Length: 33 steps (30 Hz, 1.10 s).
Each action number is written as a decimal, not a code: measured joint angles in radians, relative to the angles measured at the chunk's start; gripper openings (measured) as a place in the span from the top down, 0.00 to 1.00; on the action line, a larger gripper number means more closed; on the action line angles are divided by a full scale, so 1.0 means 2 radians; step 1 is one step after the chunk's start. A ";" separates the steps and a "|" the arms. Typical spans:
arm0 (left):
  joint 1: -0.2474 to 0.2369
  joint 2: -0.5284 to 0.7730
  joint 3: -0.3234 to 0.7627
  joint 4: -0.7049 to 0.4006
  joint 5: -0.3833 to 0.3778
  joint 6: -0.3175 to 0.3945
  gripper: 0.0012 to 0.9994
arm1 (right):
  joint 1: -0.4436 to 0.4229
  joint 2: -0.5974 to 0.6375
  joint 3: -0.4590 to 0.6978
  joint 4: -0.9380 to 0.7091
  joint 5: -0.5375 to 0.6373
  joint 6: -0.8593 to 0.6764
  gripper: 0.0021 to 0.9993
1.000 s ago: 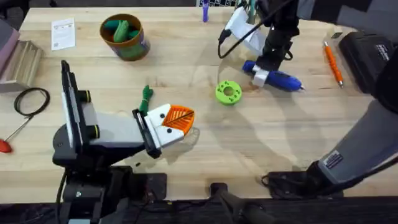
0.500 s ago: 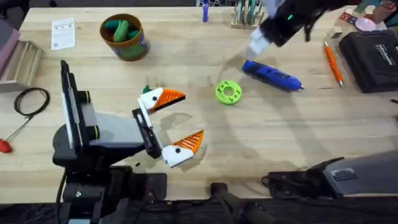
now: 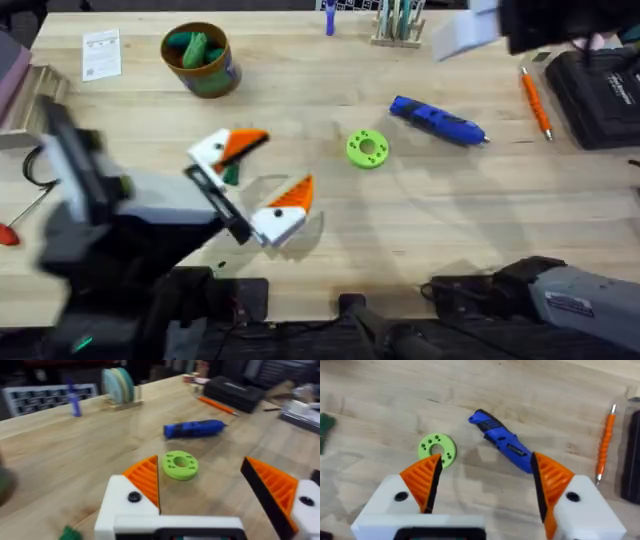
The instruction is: Pick up the gripper from the table and insert it into the empty holder that is missing its gripper. Then pick up a screw, insert it into the mounting hole, and use the screwdriver to tighten it. Finally, clean up the table by picking up the vegetable and placing it into the bucket.
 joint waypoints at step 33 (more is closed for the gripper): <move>-0.001 0.416 0.420 -0.409 -0.359 0.095 0.01 | 0.000 -0.109 -0.240 0.063 -0.090 0.053 0.01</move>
